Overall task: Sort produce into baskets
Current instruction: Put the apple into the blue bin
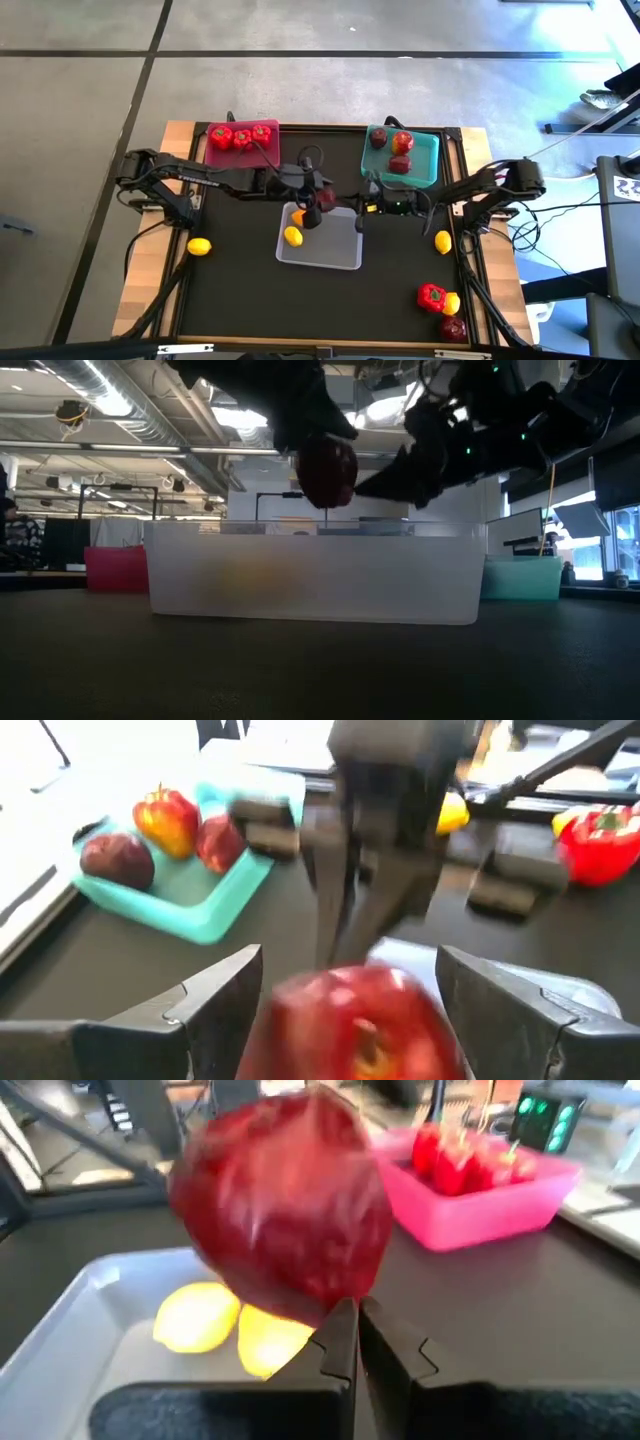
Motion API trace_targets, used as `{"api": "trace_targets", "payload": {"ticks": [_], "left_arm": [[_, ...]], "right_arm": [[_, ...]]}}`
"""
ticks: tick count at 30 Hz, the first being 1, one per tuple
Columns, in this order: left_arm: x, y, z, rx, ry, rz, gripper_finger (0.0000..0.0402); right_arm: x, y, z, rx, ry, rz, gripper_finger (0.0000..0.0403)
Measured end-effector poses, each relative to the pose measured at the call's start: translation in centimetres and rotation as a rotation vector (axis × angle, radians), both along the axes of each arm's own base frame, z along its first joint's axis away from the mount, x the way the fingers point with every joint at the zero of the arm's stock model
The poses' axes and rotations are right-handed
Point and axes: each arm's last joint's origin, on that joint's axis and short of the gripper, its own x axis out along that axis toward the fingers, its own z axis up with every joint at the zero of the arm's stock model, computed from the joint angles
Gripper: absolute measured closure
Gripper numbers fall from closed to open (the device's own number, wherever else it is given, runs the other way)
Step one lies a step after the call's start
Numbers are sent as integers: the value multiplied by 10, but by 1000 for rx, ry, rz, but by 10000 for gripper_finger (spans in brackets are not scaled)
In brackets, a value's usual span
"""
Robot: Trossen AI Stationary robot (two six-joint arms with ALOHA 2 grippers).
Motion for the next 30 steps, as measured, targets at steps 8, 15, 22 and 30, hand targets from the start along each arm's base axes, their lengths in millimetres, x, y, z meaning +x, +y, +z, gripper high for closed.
{"api": "trace_targets", "payload": {"ticks": [8,15,22,30], "left_arm": [[0,5,1,17,-6,6,108],[-5,7,-8,-11,96,19,108],[-7,-13,-13,-169,146,-212,108],[-17,-31,-24,-237,298,-244,108]], "right_arm": [[3,-1,-6,-20,27,-24,385],[3,-1,-5,-41,26,-40,384],[4,-1,-4,-31,31,-23,384],[22,13,10,127,116,233,301]]}}
